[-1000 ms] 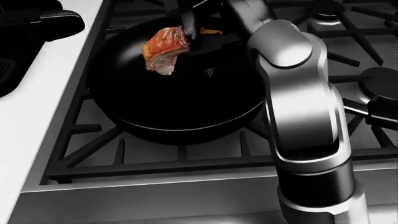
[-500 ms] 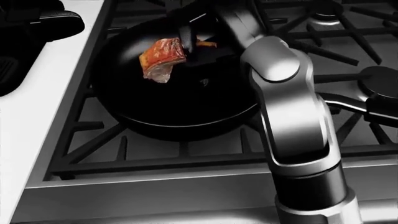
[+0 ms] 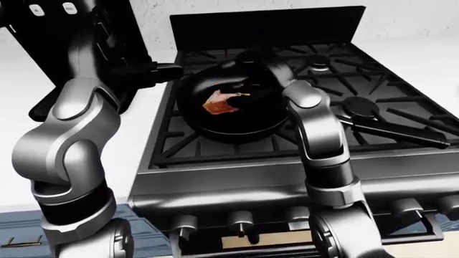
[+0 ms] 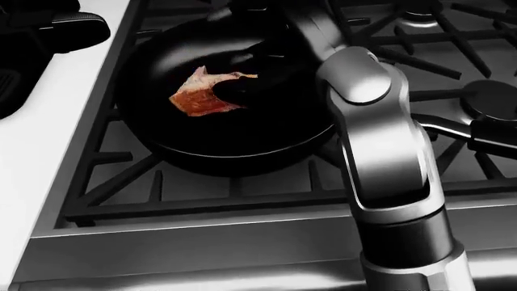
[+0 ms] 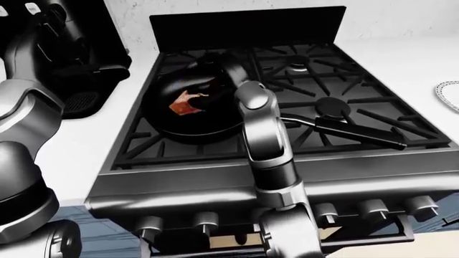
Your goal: Pick the lamb chop from the plate and place it in the pan.
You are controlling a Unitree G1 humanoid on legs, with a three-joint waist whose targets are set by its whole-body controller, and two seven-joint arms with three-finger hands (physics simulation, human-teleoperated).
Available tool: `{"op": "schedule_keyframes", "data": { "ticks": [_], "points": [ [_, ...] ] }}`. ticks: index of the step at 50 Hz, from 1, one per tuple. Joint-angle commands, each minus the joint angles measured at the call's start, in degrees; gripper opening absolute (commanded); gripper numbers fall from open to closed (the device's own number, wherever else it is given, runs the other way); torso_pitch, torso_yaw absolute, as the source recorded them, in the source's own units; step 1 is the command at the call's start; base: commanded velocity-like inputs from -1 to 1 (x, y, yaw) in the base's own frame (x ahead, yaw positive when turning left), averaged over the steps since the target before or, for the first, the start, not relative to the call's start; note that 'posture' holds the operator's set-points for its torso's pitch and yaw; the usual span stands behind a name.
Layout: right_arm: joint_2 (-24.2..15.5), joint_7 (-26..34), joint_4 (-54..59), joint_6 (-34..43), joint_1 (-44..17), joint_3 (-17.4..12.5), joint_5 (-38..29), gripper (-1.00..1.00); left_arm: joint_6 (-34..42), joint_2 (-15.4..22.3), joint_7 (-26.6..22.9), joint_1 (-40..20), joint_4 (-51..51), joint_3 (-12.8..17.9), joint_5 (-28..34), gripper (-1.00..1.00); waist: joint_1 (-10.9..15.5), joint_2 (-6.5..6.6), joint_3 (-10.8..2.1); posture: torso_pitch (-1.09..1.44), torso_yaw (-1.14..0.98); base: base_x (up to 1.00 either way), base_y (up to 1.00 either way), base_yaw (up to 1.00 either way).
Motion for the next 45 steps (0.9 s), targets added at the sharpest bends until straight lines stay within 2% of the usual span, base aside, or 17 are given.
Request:
{"op": "schedule_keyframes", "data": {
  "ticks": [1,4,5,6,7,15,23,27,31,38,43,45],
  "points": [
    [-0.2,-0.3,-2.0,-1.4,-2.1,-0.3,-0.1,0.15,-1.6,0.7,0.0,-1.7,-1.6,0.7,0.1,1.00,0.0,0.22,-1.65,0.00,0.00,0.00,0.00,0.00],
    [-0.2,-0.4,-2.3,-1.3,-1.9,-0.3,-0.1,0.21,-1.6,0.7,0.0,-1.6,-1.6,0.7,0.1,1.00,0.0,0.19,-1.68,0.00,0.00,0.00,0.00,0.00],
    [-0.2,-0.5,-2.3,-1.3,-2.1,-0.4,-0.1,0.52,-1.8,0.8,-0.1,-1.8,-1.3,0.6,0.2,1.00,0.1,0.18,-1.70,0.00,0.00,0.00,0.00,0.00],
    [-0.2,-0.5,-2.3,-1.2,-2.1,-0.4,-0.1,0.92,-1.8,0.8,-0.1,-1.8,-1.3,0.6,0.2,1.00,0.1,0.17,-1.70,0.00,0.00,0.00,0.00,0.00],
    [-0.4,-0.6,-2.2,-1.3,-2.3,-0.2,-0.3,1.00,-1.9,0.8,-0.1,-1.9,-1.1,0.6,0.2,1.00,0.1,0.17,-1.73,0.00,0.00,0.00,0.00,0.00],
    [-1.3,-0.7,-3.8,0.6,-4.6,-0.8,-1.1,1.00,-1.7,0.7,-0.1,-1.6,-1.6,0.6,0.2,1.00,0.1,0.13,-1.75,0.00,0.00,0.00,0.00,0.00],
    [-4.0,-6.9,-5.4,1.9,-9.9,-3.8,-0.9,1.00,-2.3,0.3,-0.7,-1.7,-3.0,0.0,0.3,1.00,0.2,0.01,-1.48,0.00,0.00,0.00,0.00,0.00],
    [-5.4,-9.9,-7.9,4.3,-11.7,-4.6,-0.4,1.00,-2.7,-0.2,-1.0,-1.8,-4.1,-0.3,0.4,1.00,0.3,-0.21,-1.29,0.00,0.00,0.00,0.00,0.00],
    [-7.4,-10.8,-10.9,7.9,-12.9,-4.0,-1.1,1.00,-3.8,-0.2,-0.7,-2.9,-5.8,-0.2,0.2,1.00,0.3,-0.39,-1.10,0.00,0.00,0.00,0.00,0.00],
    [-11.3,-7.0,-22.3,17.3,-13.2,-2.6,-6.3,1.00,-2.2,0.4,1.0,-4.8,-9.8,-0.1,-0.7,1.00,0.4,-0.69,-0.46,0.00,0.00,0.00,0.00,0.00],
    [-12.6,-2.2,-31.0,24.9,-13.7,-1.5,-10.9,1.00,-0.4,0.6,2.6,-6.1,-12.1,0.8,-2.8,1.00,0.4,-0.73,-0.08,0.00,0.00,0.00,0.00,0.00],
    [-12.7,-0.9,-32.9,25.7,-12.9,-1.4,-12.3,1.00,-0.2,0.9,3.4,-6.5,-12.8,0.8,-3.4,1.00,0.4,-0.69,0.08,0.00,0.00,0.00,0.00,0.00]
  ]
}}
